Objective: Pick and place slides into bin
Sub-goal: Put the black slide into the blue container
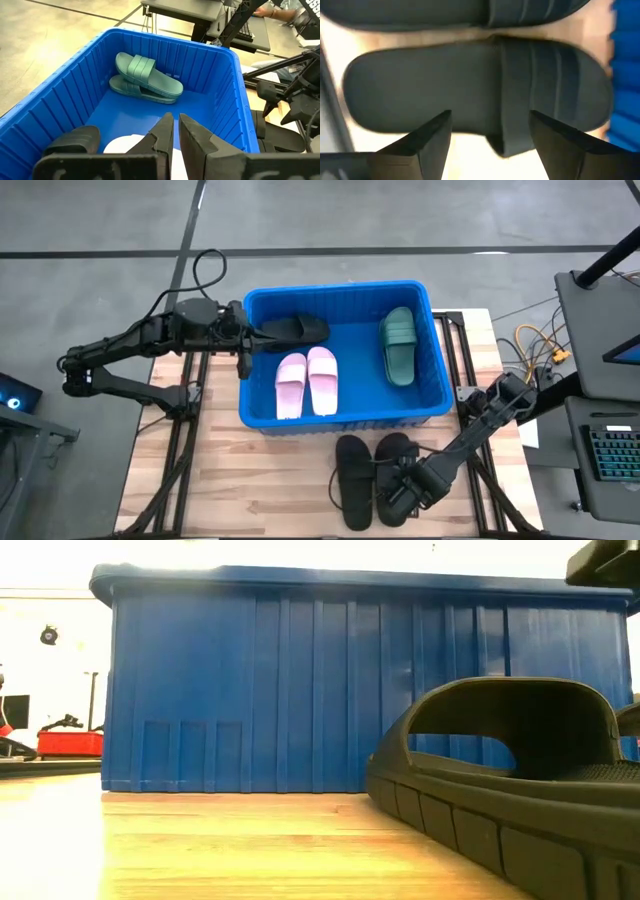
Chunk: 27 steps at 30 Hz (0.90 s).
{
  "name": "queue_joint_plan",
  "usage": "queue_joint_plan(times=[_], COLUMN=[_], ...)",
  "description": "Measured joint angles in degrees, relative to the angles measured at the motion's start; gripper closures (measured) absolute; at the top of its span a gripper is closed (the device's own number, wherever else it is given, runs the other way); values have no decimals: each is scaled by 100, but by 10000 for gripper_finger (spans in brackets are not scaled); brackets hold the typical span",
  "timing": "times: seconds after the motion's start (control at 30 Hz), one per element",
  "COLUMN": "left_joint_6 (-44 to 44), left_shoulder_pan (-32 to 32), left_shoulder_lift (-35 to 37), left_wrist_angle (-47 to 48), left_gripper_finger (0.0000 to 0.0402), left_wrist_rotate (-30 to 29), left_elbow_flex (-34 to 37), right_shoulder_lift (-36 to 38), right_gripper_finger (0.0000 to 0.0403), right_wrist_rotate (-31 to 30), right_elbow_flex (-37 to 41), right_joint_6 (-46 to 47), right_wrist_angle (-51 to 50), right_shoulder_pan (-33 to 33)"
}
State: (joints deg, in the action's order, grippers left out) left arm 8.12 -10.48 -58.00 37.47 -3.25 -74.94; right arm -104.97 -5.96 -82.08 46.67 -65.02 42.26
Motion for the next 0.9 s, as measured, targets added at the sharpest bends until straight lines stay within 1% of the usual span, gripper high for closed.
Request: queue_joint_plan(times=[0.13,0.4,0.57,0.7,0.8,0.9], left_joint_6=[0,0,0,0,0,0], left_shoulder_pan=[0,0,0,0,0,4], left_shoulder_lift=[2,2,2,2,2,2], left_wrist_angle=[-1,0,2,12,48,48], left_gripper_finger=[388,388,388,388,388,388], left_wrist_rotate=[0,0,0,0,0,0], left_elbow_flex=[0,0,0,0,0,0], right_shoulder_lift=[0,0,0,-6,-7,-9], right_gripper_finger=[157,174,180,187,206,241], right_wrist_rotate=[-389,-463,-542,-929,-1316,-1371], right_elbow_flex=[144,623,819,798,758,765], right_joint_6=[-17,-4,351,602,863,970], right_wrist_angle=[225,300,362,349,387,381], right_shoulder_pan=[0,17,9,11,11,9])
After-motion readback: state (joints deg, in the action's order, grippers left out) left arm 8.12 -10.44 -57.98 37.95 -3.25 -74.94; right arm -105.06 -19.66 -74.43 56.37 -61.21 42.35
